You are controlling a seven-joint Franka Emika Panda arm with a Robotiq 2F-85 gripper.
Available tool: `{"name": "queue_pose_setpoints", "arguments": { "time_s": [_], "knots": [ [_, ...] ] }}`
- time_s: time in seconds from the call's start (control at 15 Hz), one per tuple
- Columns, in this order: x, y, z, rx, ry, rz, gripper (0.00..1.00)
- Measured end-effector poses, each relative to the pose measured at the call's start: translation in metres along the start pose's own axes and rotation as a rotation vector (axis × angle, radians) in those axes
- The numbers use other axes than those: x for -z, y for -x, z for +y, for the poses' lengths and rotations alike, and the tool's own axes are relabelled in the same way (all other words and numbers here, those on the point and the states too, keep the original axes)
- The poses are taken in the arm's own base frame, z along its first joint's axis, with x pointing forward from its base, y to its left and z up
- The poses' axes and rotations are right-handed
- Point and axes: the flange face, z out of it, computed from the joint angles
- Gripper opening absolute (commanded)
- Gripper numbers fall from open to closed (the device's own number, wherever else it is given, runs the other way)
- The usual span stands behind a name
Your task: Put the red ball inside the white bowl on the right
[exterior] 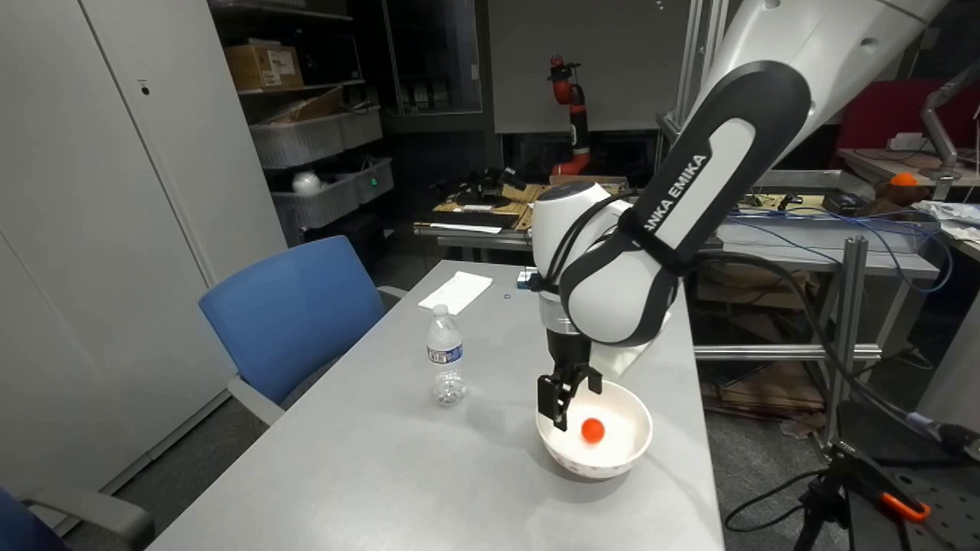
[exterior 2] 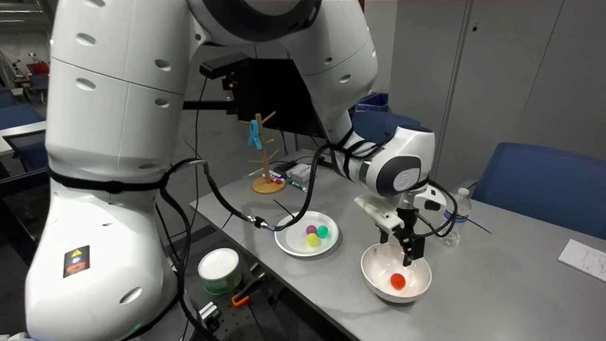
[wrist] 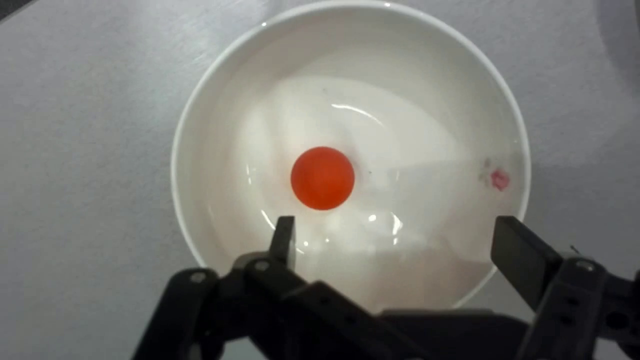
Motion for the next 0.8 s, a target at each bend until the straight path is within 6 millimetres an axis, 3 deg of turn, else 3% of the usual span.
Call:
{"name": "queue_pose_setpoints", "arguments": {
  "time_s": [0.8],
  "knots": [
    [0.086, 0.084, -0.031, 0.138, 0.006, 0.093, 1.00]
  ]
}}
